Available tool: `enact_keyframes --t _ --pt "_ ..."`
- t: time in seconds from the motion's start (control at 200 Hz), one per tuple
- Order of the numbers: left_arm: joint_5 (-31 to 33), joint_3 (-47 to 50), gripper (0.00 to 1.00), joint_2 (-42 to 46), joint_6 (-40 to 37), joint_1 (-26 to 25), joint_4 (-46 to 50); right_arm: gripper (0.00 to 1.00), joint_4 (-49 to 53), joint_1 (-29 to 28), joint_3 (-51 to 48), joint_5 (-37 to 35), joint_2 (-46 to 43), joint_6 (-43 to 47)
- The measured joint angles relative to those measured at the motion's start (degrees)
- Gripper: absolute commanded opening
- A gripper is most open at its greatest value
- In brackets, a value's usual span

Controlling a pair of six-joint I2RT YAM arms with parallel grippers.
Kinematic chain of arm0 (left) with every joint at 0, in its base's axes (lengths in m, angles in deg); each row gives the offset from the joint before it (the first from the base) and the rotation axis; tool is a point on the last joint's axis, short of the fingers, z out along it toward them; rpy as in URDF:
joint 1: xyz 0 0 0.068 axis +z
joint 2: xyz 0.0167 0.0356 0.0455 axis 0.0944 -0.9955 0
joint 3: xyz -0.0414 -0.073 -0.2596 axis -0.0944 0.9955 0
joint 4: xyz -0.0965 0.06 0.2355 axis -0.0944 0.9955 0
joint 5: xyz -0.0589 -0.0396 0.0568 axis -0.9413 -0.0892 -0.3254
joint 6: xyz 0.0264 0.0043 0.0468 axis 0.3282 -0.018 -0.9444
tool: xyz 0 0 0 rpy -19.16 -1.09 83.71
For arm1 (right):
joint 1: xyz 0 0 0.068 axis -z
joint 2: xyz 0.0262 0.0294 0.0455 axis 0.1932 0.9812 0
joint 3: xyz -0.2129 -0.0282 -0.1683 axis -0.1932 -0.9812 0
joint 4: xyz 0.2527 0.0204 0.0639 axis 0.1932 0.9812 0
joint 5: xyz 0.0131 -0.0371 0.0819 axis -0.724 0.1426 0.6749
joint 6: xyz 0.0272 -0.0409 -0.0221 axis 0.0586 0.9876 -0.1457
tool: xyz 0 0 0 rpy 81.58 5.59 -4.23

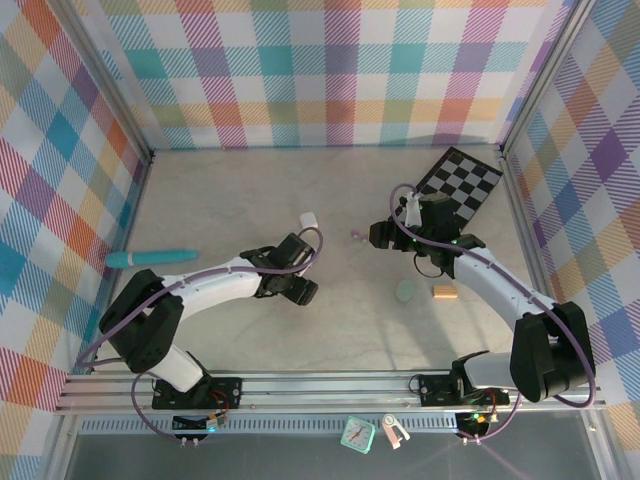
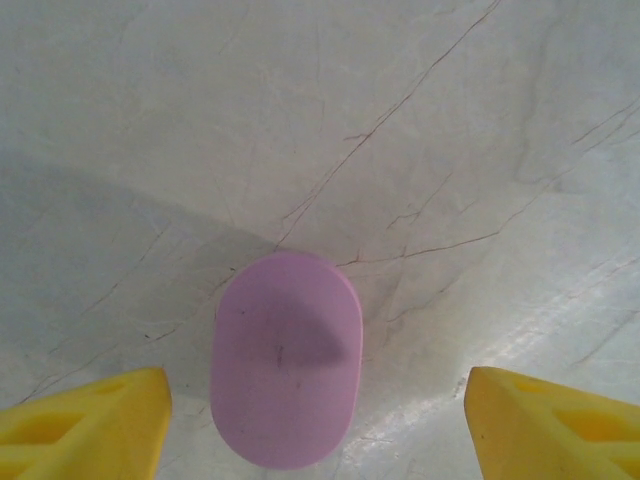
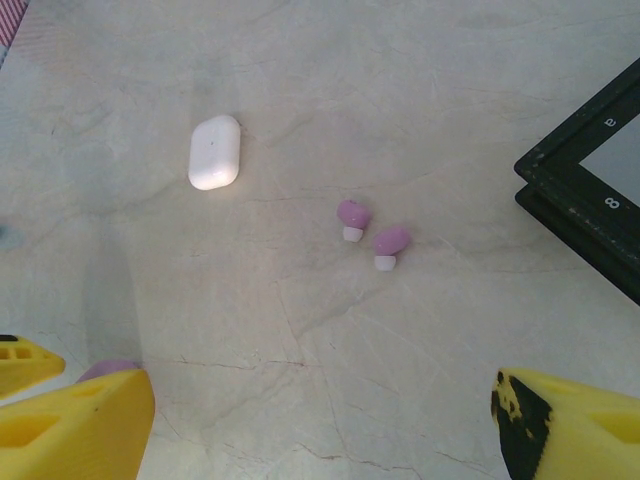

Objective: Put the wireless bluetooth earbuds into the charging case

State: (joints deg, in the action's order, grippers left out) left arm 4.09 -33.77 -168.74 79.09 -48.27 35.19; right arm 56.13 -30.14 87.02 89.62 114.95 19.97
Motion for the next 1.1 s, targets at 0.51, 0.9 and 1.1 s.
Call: enact_keyframes --t 0.51,0.9,1.1 --pt "0.66 -0.04 0.59 -2.29 0.26 1.16 0.52 0.87 0.0 0.0 0.0 0.17 0.37 -0.24" --pt "-1.73 -2.14 0.39 -4.79 -1.73 1.27 2.91 0.87 -0.02 0.0 0.04 0.15 1.09 -1.42" --pt "-2.67 -2.16 0.38 -2.36 -3.43 1.31 2.97 0.86 -0.02 0.0 0.04 2.29 1.07 -3.02"
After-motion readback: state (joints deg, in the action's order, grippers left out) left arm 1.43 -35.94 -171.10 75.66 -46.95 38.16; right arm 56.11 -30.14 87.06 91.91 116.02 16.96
